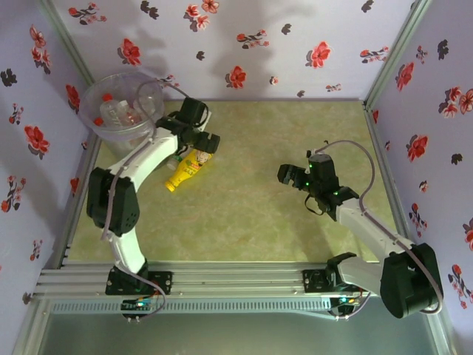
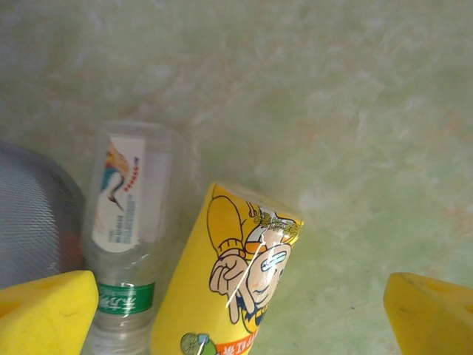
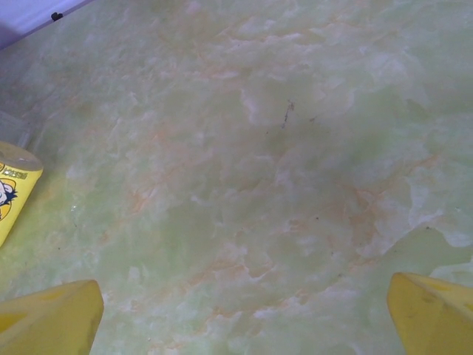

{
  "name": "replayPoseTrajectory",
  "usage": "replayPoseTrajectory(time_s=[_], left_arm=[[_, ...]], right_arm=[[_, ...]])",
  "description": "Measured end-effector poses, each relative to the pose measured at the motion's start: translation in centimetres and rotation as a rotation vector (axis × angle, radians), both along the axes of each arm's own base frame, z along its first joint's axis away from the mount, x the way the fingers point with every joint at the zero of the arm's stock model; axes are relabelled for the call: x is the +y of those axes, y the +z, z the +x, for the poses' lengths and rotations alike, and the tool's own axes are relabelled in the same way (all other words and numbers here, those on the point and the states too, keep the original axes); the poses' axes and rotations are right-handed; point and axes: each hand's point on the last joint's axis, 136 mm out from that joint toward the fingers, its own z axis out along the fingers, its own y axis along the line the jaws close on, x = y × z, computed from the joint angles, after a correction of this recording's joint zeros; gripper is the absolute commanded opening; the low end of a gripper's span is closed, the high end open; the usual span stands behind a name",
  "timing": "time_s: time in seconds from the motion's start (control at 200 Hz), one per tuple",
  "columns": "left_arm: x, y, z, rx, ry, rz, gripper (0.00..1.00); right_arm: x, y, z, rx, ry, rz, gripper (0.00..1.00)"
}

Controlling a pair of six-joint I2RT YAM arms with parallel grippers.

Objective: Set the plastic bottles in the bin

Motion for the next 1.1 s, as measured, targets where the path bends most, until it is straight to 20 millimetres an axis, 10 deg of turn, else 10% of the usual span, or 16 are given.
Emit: replayPoseTrajectory(time_s=[0.365,1.1], left_arm=[[-1.1,-5.7,2.3,0.100,-0.001,0.045,0.95],[-0.1,-10.1,0.2,0.229,-0.007,0.078,0.81]], right_arm=[[-0.4,0.8,-0.3,-0.025,-0.015,-0.004,0.99],[-1.2,0.1,-0.6,-0.008,-0.033,-0.014,0.99]])
